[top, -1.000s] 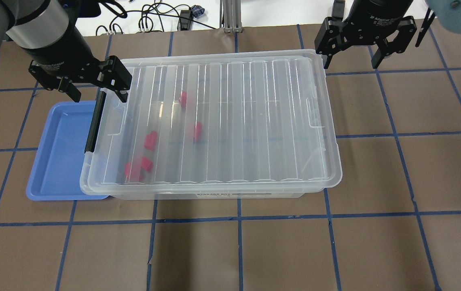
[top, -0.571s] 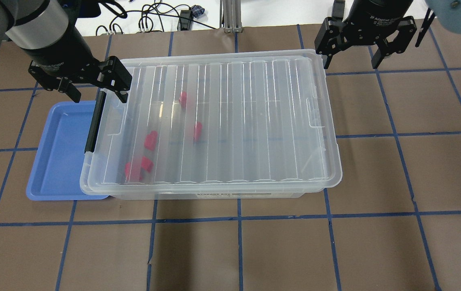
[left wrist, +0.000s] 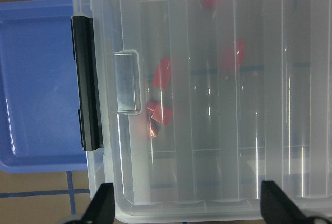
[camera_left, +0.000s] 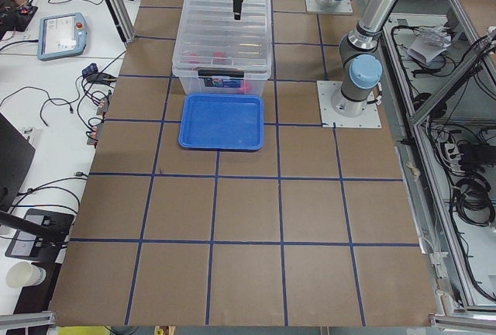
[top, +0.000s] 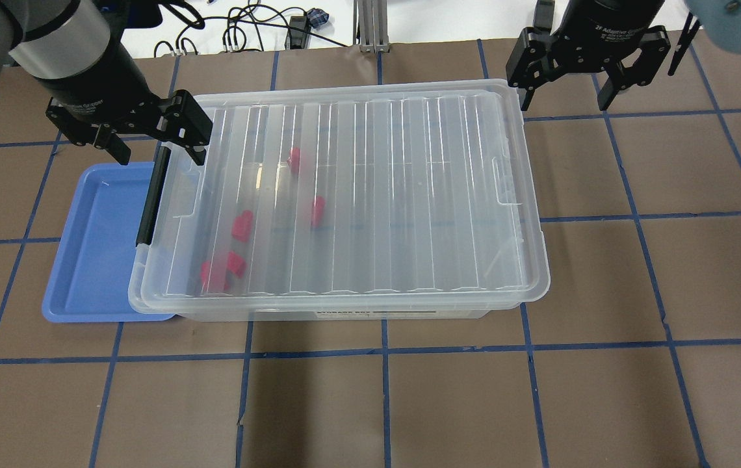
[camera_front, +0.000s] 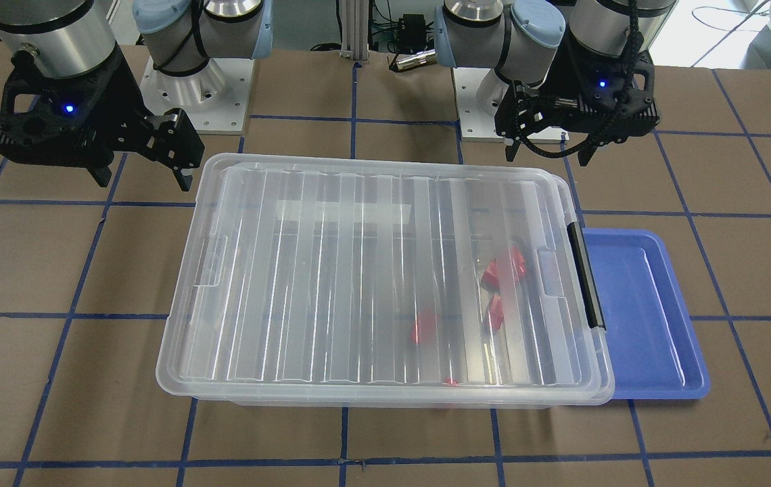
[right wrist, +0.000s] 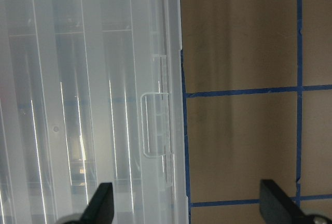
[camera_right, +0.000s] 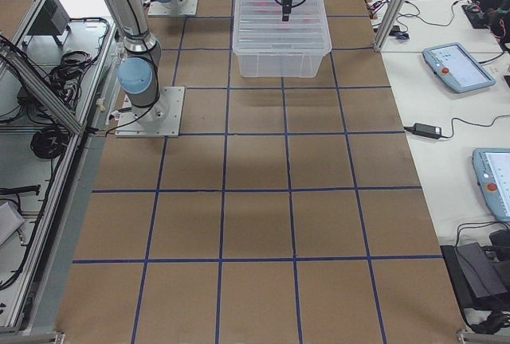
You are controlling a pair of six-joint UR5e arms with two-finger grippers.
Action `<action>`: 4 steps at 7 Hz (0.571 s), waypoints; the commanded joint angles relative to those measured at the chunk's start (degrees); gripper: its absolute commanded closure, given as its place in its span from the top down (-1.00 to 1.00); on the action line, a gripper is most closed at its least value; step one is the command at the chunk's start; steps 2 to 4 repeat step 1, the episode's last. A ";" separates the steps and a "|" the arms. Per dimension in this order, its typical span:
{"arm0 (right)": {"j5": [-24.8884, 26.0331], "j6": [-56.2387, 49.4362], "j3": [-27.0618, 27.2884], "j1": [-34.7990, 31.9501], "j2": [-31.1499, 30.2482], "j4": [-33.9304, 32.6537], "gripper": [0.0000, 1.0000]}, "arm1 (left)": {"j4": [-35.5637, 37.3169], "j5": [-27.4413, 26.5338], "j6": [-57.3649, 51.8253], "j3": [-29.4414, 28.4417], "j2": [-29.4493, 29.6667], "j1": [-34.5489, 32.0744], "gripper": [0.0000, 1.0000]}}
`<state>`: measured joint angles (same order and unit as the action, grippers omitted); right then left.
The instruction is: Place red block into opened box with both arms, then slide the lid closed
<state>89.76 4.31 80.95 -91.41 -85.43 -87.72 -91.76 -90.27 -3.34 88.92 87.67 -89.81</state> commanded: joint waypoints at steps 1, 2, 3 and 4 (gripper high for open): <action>0.15 0.00 0.00 0.00 0.00 0.09 1.00 | 0.00 0.18 0.00 0.03 0.22 -0.01 1.00; 0.15 0.00 0.00 0.00 0.00 0.09 1.00 | 0.00 0.18 0.00 0.03 0.22 -0.01 1.00; 0.15 0.00 0.00 0.00 0.00 0.09 1.00 | 0.00 0.18 0.00 0.03 0.22 -0.01 1.00; 0.15 0.00 0.00 0.00 0.00 0.09 1.00 | 0.00 0.18 0.00 0.03 0.22 -0.01 1.00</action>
